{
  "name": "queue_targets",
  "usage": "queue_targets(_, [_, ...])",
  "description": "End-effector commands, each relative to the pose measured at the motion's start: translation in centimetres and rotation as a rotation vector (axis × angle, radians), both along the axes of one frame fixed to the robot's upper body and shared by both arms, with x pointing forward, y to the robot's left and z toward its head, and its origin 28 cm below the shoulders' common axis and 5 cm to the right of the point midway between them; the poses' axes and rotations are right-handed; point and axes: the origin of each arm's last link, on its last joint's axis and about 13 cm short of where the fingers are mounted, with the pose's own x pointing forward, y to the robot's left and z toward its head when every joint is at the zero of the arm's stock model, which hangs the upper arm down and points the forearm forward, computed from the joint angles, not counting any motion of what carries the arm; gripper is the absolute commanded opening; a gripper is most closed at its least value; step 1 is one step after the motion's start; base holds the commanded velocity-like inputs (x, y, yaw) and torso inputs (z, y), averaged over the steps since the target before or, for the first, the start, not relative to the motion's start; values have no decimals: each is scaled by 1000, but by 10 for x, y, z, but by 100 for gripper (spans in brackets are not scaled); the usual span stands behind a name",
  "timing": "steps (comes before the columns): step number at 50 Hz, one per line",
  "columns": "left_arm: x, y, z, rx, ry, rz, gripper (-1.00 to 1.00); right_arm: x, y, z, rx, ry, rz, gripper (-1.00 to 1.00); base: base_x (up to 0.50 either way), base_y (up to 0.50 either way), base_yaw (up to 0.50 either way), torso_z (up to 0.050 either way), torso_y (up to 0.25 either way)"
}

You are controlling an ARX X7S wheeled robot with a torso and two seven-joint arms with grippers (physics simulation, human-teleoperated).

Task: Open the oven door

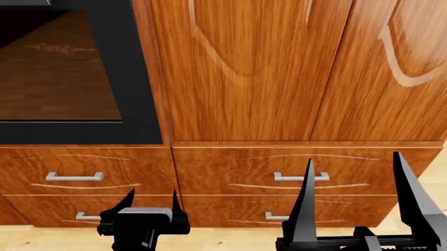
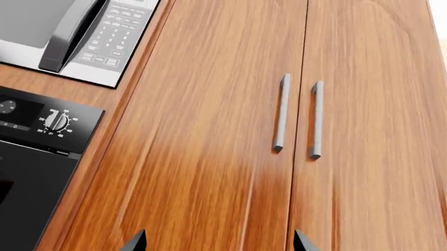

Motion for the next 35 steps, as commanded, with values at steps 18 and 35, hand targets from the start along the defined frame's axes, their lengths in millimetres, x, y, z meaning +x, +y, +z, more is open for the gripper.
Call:
queue_targets(18, [1, 1, 0, -4, -4, 5, 100, 2, -1, 0, -11, 0, 10, 100, 0, 0, 0, 0, 0])
queue_targets(35, [0, 1, 0, -2, -1, 5, 100, 1, 0, 0, -7, -8, 21, 100, 0, 0, 425, 0, 0])
